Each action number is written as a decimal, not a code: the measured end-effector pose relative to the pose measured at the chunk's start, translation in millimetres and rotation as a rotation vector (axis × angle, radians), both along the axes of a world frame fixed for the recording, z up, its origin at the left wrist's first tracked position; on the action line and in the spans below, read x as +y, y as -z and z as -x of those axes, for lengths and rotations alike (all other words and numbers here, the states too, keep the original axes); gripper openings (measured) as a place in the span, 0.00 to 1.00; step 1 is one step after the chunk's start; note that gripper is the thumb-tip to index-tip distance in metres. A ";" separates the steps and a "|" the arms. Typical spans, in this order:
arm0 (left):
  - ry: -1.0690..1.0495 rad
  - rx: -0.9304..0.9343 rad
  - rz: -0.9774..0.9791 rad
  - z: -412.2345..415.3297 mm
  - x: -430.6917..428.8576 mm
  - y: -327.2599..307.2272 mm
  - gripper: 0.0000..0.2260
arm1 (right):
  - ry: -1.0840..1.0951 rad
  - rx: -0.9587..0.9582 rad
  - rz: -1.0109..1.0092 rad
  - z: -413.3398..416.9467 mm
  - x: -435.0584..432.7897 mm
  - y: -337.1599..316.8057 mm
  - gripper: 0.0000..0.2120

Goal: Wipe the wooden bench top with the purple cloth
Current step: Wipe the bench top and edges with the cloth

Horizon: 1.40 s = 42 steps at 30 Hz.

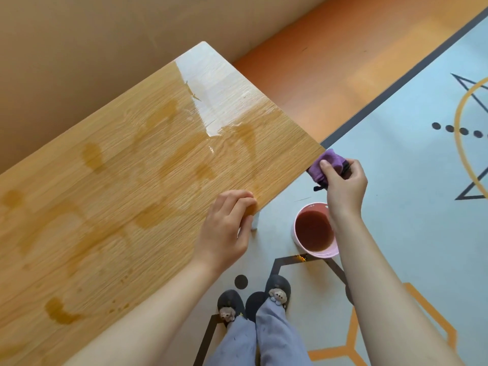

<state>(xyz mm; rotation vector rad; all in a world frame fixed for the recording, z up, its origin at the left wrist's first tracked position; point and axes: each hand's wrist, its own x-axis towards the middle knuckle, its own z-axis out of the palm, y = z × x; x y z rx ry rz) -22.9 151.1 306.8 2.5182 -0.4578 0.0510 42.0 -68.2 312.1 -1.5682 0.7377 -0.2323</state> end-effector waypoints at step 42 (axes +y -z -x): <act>-0.018 0.074 0.072 -0.3 -0.8 -8.0 0.11 | 0.128 -0.035 -0.133 21.2 37.9 -0.2 0.07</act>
